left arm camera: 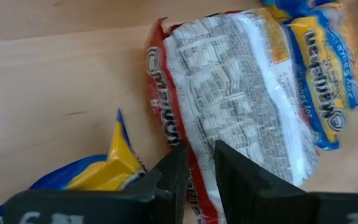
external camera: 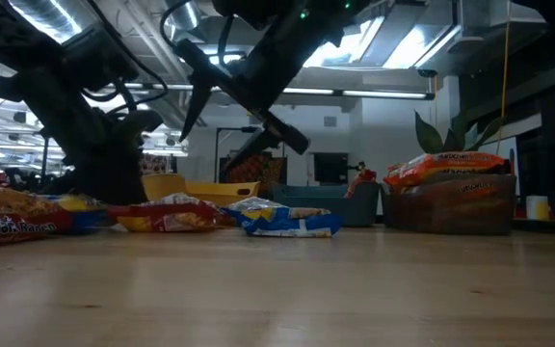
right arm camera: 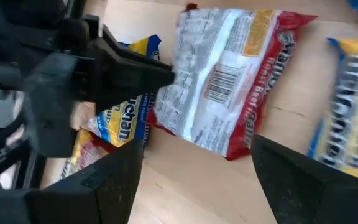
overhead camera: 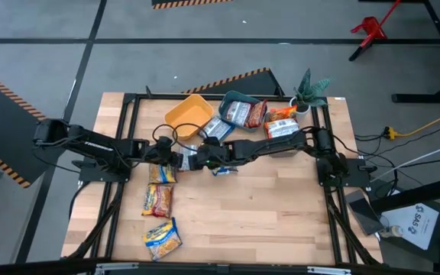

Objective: Sort Maruchan noodles
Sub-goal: Put the top red noodle pack into the blue bin

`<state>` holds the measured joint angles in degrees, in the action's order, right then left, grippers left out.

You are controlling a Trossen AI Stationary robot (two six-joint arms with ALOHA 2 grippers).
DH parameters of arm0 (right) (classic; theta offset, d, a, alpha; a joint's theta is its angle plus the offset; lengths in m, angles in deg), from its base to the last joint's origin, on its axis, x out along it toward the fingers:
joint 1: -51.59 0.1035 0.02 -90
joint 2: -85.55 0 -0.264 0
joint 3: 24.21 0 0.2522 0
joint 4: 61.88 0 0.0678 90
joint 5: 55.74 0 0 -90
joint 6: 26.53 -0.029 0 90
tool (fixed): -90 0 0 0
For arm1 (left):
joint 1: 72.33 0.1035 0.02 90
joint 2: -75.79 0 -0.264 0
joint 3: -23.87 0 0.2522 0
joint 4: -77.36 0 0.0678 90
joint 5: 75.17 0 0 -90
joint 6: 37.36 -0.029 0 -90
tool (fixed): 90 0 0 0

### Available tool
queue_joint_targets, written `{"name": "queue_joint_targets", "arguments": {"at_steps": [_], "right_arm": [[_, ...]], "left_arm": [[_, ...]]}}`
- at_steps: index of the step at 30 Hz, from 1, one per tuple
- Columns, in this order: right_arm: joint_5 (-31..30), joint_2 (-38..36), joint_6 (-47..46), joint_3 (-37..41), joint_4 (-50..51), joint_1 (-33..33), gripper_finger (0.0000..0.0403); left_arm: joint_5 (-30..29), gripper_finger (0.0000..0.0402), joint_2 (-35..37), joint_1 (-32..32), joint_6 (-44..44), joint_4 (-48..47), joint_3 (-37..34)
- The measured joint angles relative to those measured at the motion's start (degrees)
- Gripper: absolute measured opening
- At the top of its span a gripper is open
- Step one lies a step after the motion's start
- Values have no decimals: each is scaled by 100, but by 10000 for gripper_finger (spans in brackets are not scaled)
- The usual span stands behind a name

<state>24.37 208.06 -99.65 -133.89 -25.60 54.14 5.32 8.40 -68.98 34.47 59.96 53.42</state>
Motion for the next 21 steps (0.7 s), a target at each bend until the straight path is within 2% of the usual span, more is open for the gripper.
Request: {"name": "queue_joint_targets", "arguments": {"at_steps": [6,21], "right_arm": [[354,245,-16,2,-304,0,285],[302,471,-38,-7,-506,-354,285]], "left_arm": [[53,71,0,44,109,-101,7],[53,71,0,83,157,-105,7]]}}
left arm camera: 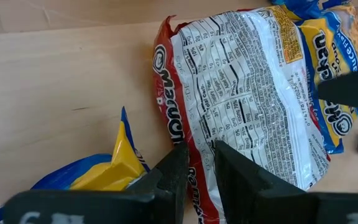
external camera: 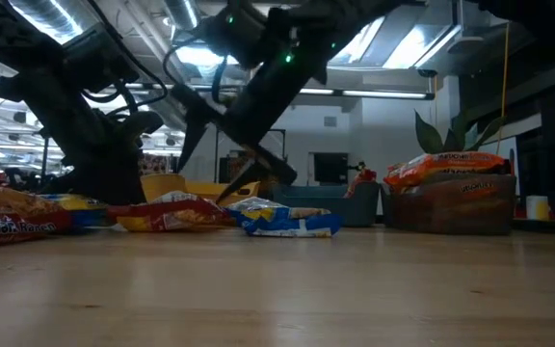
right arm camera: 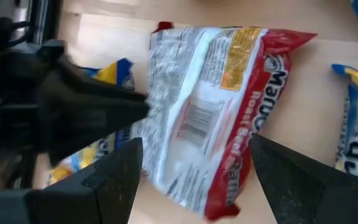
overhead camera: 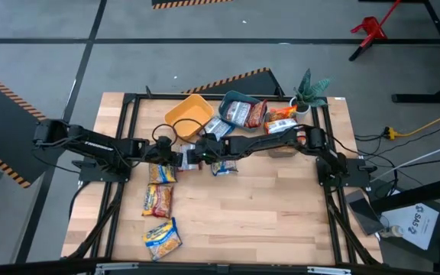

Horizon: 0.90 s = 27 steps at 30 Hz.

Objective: Sort Maruchan noodles
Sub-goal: Put the top red noodle pack into the blue bin

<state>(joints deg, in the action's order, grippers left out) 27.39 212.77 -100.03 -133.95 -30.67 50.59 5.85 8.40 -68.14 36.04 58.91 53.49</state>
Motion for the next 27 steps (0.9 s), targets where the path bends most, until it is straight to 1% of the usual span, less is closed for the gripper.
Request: {"name": "queue_joint_targets", "arguments": {"at_steps": [7,8,9,10,12,14,19,21,23,25,27], "right_arm": [[450,391,-491,0,-135,-96,285],[462,427,-529,0,-200,-96,285],[505,465,-551,-2,-373,-105,285],[565,510,-550,-24,-576,-134,285],[764,578,-552,-26,-989,-159,285],[810,636,-549,-31,-1373,-179,285],[769,643,-552,-22,-1428,-226,279],[815,653,-625,-20,-1352,-241,263],[839,656,-668,-20,-1280,-245,236],[839,656,-669,-17,-1182,-245,198],[845,656,-606,-15,-1162,-245,150]], "left_arm": [[-7,71,0,0,9,-2,2],[-19,70,-6,2,23,-200,6],[-45,70,-4,7,54,-836,35],[-72,69,11,3,70,-884,35],[-71,69,11,3,98,-885,35],[-65,69,11,4,103,-877,35],[-87,70,11,4,105,-818,33],[-87,70,11,4,105,-803,33],[-82,69,12,4,82,-748,23],[-63,69,64,4,1,-704,8],[-47,69,113,11,-26,-782,77]]}}
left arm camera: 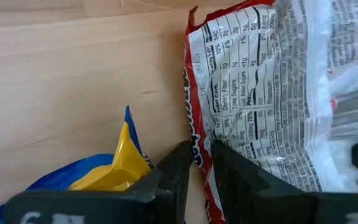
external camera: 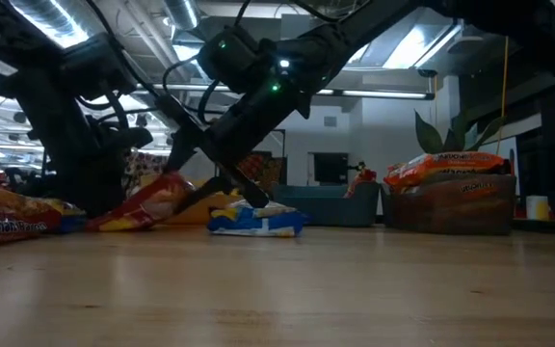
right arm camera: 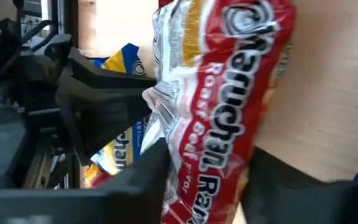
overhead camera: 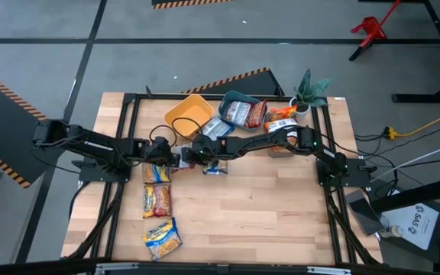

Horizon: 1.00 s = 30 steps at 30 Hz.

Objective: Sort Maruchan noodles
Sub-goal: Put the top red noodle pack into the blue bin

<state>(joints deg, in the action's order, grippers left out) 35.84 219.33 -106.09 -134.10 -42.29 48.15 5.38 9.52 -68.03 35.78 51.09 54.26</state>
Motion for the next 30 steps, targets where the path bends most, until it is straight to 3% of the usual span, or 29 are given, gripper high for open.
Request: {"name": "queue_joint_targets", "arguments": {"at_steps": [3,12,20,26,30], "right_arm": [[36,0,56,-2,-167,1,82],[293,-109,188,32,-38,7,32],[267,-521,699,53,521,2,30],[438,-1173,1245,42,985,2,30],[-6,-1689,1534,42,1625,-87,30]], "left_arm": [[57,69,119,-2,-121,-137,177],[688,69,379,-40,-84,-802,853],[371,69,782,-148,-170,-2095,1996],[85,69,1101,-148,-566,-2154,2703],[-125,69,1363,-93,-1160,-2148,3090]]}}
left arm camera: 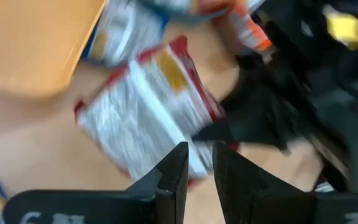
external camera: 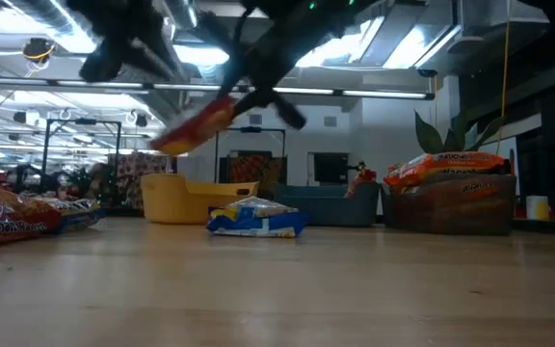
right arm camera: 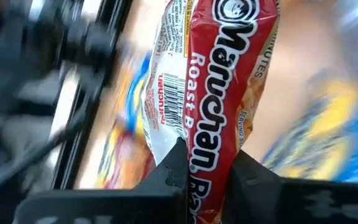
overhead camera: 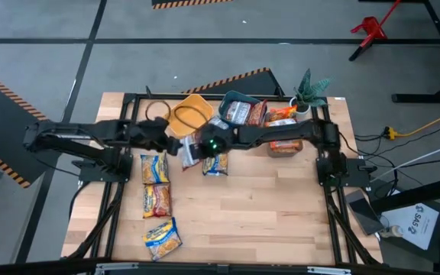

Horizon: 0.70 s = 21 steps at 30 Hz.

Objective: Sort Maruchan noodles
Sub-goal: Put the top red noodle pack into the blue bin

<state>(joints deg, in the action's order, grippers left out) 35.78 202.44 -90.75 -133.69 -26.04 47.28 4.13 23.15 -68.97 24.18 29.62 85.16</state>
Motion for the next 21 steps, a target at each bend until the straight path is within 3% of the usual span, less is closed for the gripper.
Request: {"name": "queue_joint_targets", "arguments": {"at_steps": [10,21], "right_arm": [[-1759,-739,11,-20,1202,-1156,32],[-2065,-635,-416,-15,2158,-2130,32]], "left_arm": [[-90,69,750,423,-1151,-20,486],[-76,69,1072,616,-1268,-354,494]]}}
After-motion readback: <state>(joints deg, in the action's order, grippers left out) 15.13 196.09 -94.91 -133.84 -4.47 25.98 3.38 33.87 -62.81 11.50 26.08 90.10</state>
